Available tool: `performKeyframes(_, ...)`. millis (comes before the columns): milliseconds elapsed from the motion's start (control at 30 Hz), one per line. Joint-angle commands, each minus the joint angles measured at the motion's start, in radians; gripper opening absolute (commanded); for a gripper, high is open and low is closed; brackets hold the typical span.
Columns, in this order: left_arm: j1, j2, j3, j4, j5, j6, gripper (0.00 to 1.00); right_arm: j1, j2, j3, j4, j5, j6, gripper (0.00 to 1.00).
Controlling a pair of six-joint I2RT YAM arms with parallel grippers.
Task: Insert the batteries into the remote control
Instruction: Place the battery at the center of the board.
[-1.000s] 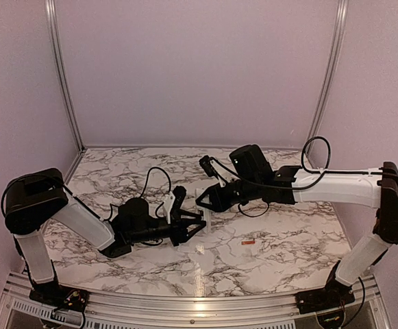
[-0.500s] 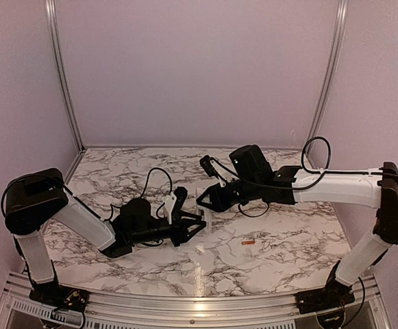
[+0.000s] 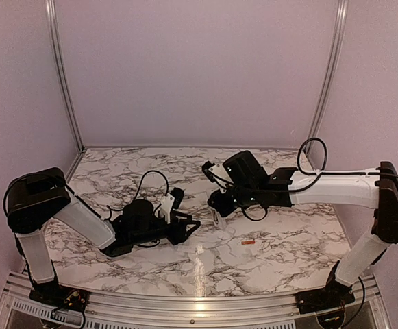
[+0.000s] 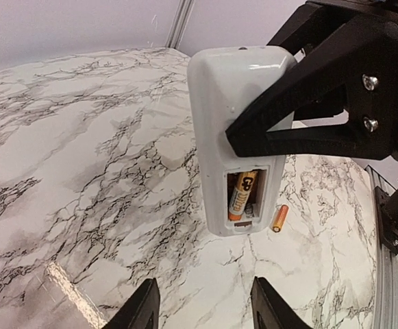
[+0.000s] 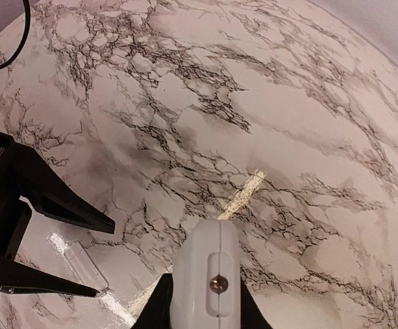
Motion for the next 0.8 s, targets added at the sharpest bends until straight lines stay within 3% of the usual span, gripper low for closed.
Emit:
performKeyframes(0, 0.011, 0.04, 0.022, -0.059, -0.02, -0.009, 0.49, 0.036, 0.059, 0.053, -0.088, 0.19, -0.066, 0.0)
performKeyframes(233, 0.015, 0.065, 0.052, -0.114, -0.019, -0.012, 0.61, 0.119, 0.13, 0.096, -0.15, 0.396, -0.131, 0.0)
performKeyframes(500, 0.022, 0.052, 0.038, -0.095, 0.004, 0.001, 0.61, 0.126, 0.118, 0.117, -0.15, 0.394, -0.106, 0.0)
performKeyframes(600, 0.022, 0.005, 0.003, -0.025, 0.073, 0.016, 0.64, 0.059, 0.055, 0.115, -0.139, 0.273, -0.069, 0.0)
performKeyframes(767, 0.02, -0.067, -0.048, 0.037, 0.136, 0.066, 0.67, -0.088, -0.091, 0.056, -0.055, -0.114, -0.014, 0.0)
